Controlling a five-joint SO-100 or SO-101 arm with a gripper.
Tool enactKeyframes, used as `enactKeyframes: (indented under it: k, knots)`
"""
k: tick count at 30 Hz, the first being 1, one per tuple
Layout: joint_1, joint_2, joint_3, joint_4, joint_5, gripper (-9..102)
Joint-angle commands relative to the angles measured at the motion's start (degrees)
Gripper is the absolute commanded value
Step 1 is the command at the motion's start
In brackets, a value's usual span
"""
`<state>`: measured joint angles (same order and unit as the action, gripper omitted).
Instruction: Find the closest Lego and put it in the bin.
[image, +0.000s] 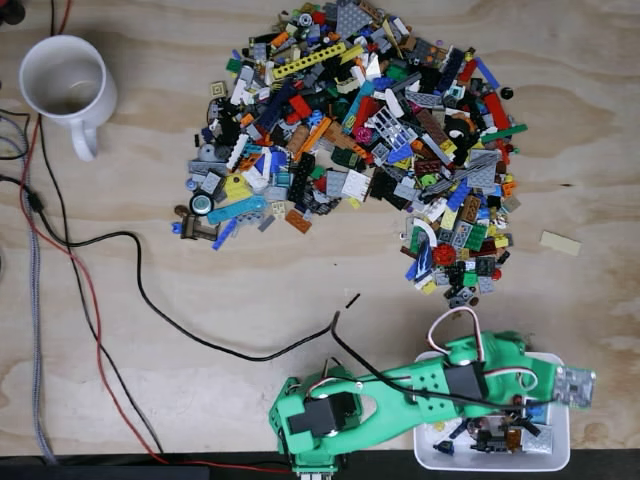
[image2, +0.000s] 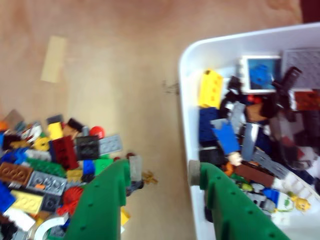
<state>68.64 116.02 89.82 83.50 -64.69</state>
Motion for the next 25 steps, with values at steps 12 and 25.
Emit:
enactKeyframes:
  k: [12,25]
  knots:
    - [-55.2,20.3,31.11,-28.3,-10.72,14]
    - [-59.06,17.93,35.86,-34.37,-9.4,14]
